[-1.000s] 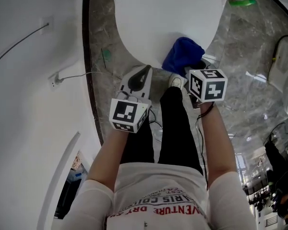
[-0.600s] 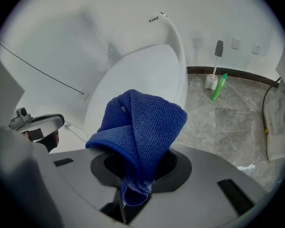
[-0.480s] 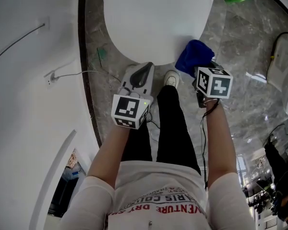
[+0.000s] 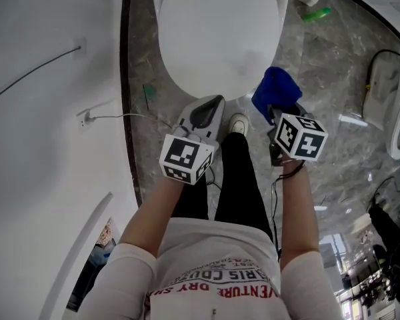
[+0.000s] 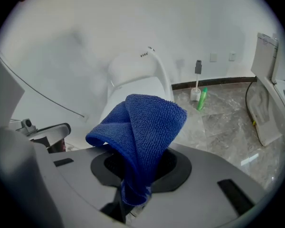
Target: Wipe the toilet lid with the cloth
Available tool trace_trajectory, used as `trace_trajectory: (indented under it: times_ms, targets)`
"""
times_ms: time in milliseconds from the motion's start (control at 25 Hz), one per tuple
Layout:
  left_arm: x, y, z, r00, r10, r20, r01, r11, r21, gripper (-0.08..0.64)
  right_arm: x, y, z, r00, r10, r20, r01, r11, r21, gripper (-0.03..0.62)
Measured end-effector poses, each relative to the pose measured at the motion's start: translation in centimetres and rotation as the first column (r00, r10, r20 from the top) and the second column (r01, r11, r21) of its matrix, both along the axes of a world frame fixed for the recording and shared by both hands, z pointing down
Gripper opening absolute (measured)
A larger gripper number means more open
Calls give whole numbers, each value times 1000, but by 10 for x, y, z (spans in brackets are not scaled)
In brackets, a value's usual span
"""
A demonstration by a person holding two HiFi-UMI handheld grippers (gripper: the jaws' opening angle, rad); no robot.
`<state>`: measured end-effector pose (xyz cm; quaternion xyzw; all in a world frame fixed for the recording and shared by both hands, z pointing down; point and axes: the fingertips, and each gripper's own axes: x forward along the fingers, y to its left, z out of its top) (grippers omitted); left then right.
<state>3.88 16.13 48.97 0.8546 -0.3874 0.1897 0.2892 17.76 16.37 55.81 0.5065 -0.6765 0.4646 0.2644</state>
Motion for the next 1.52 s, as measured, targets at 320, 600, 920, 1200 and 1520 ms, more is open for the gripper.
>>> trace_trajectory:
  times_ms: [320,600,920,1200,1520]
  targets:
    - [-34,-32,-142,1000,-20,-9,21,992,125,5,-52,-15,-162,1000,8,-29,-2,983,186,87]
    - [-68,-49,-299,999,-28,30,16,938,347,5,-58,-32,-339,990,28,-135,30,913,406,87]
    - [-114,-48,-433,995,-93,-20,91,871,483,5,-59,-30,-460,983,65,-174,41,837,545,87]
    - [-122,-42,-518,997,-60,-43,73,824,562,5,-67,-17,-527,983,96,-159,35,743,669,87]
    - [-120,-9,-541,999,35,-23,-12,758,652,5,-83,2,-550,979,113,-171,59,641,766,87]
